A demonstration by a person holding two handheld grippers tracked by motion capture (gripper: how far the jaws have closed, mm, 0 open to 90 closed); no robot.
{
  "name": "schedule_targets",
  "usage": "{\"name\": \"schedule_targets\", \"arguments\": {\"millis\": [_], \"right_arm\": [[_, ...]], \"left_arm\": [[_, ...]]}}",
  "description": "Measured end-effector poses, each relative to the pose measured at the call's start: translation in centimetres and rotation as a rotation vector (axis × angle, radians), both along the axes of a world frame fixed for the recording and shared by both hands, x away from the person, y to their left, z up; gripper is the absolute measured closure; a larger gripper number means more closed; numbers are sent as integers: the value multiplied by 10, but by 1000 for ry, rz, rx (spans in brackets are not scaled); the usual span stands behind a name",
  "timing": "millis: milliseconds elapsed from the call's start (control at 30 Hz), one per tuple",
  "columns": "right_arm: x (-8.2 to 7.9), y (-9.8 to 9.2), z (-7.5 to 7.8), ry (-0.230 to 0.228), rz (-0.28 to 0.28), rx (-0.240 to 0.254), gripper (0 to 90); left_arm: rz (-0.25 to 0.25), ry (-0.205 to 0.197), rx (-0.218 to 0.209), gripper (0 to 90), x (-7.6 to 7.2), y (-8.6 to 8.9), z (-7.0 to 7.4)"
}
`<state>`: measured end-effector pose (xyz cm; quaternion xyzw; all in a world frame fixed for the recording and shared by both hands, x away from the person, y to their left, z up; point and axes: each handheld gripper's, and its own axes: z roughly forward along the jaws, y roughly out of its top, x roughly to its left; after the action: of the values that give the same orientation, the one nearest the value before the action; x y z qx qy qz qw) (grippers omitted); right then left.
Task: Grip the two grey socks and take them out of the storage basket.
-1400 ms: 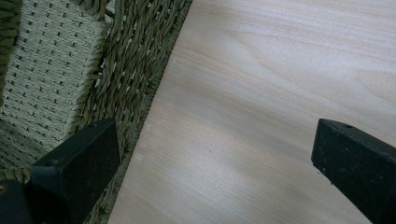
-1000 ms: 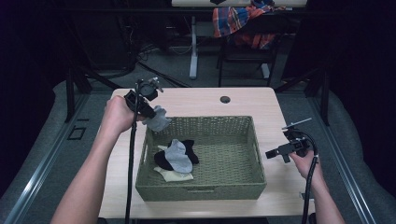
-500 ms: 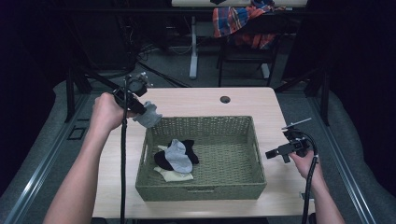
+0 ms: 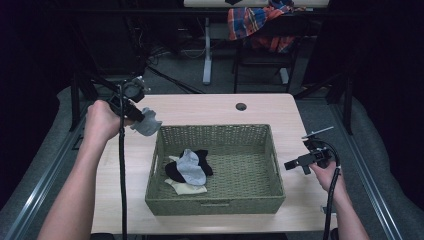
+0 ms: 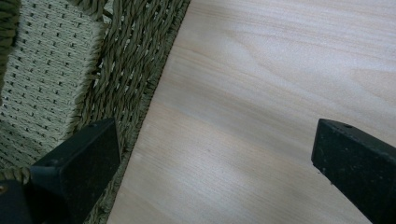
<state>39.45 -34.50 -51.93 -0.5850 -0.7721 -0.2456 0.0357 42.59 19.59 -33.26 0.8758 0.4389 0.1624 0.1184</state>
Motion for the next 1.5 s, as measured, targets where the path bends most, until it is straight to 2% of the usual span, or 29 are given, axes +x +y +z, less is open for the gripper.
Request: {"name": "schedule_targets", "arguments": {"millis": [500,567,900,1033,1500], "right_arm": [[0,0,0,-1,1,0,9],[1,-1,0,7,15,-4,9],[1,-2,1,7,16,-6,9],[0,0,0,2,-1,0,9],[0,0,0,2,-2,1,9]], "left_arm": [[83,25,-15,853,4,32,-20],[92,28,-17,853,4,34,-24],[136,51,-33,853,2,50,-50],[151,65,-37,853,2,55,-60],[198,77,-62,853,0,68,-89]]}}
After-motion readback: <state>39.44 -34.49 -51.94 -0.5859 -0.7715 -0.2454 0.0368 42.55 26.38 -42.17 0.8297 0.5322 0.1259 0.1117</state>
